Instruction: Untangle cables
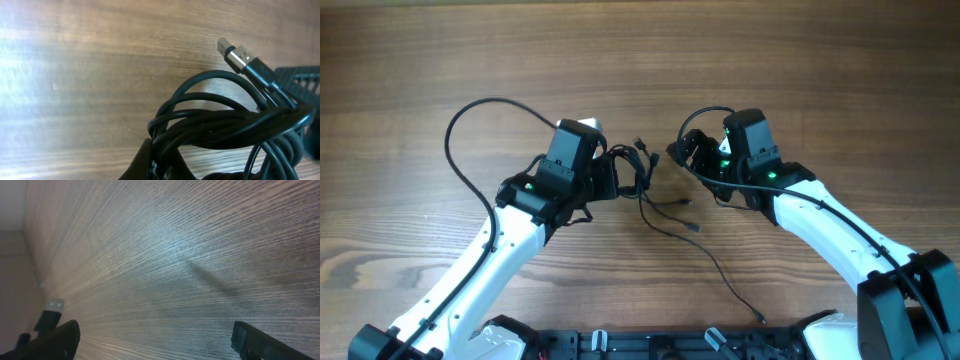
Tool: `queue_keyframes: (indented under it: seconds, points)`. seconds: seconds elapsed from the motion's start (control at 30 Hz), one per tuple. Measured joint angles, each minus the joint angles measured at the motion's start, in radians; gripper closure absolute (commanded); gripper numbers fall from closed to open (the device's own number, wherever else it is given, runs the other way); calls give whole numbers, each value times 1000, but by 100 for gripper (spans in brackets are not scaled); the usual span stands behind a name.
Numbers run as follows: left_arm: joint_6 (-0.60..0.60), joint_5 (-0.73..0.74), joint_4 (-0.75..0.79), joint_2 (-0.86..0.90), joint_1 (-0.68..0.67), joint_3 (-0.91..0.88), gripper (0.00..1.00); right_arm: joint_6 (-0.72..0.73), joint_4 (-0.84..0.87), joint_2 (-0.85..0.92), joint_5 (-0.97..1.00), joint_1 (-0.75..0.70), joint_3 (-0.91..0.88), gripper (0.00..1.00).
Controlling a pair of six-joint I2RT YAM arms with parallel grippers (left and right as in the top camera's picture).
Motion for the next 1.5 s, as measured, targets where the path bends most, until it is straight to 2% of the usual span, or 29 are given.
queue_keyframes:
  seconds: [0.13, 0.2, 0.3, 0.5, 0.7, 0.83, 0.9, 0.97, 1.07, 1.1, 1.17, 1.5]
  points:
    - [-172, 8, -35, 0, 0, 0, 91, 0, 0, 0, 0, 0, 0, 0]
    - [-257, 12, -48, 0, 0, 0, 87, 0, 0, 0, 0, 0, 0, 0]
    - [-316, 15, -50, 0, 0, 0, 84, 0, 0, 0, 0, 0, 0, 0]
    - [-369, 21, -50, 0, 0, 0, 84, 0, 0, 0, 0, 0, 0, 0]
    - [-378, 21, -50, 0, 0, 0, 79, 0, 0, 0, 0, 0, 0, 0]
    - [-385, 21, -52, 0, 0, 0, 65, 0, 0, 0, 0, 0, 0, 0]
    - [-388, 21, -63, 0, 0, 0, 49, 0, 0, 0, 0, 0, 0, 0]
    - [-383, 8, -82, 0, 0, 0, 28, 0, 0, 0, 0, 0, 0, 0]
    - [-343, -10, -95, 0, 2, 0, 12, 0, 0, 0, 0, 0, 0, 0]
    - [-336, -12, -95, 0, 6, 0, 2, 0, 0, 0, 0, 0, 0, 0]
    - [-312, -17, -95, 0, 19, 0, 0, 0, 0, 0, 0, 0, 0, 0]
    - [-300, -14, -106, 0, 85, 0, 0, 0, 0, 0, 0, 0, 0, 0]
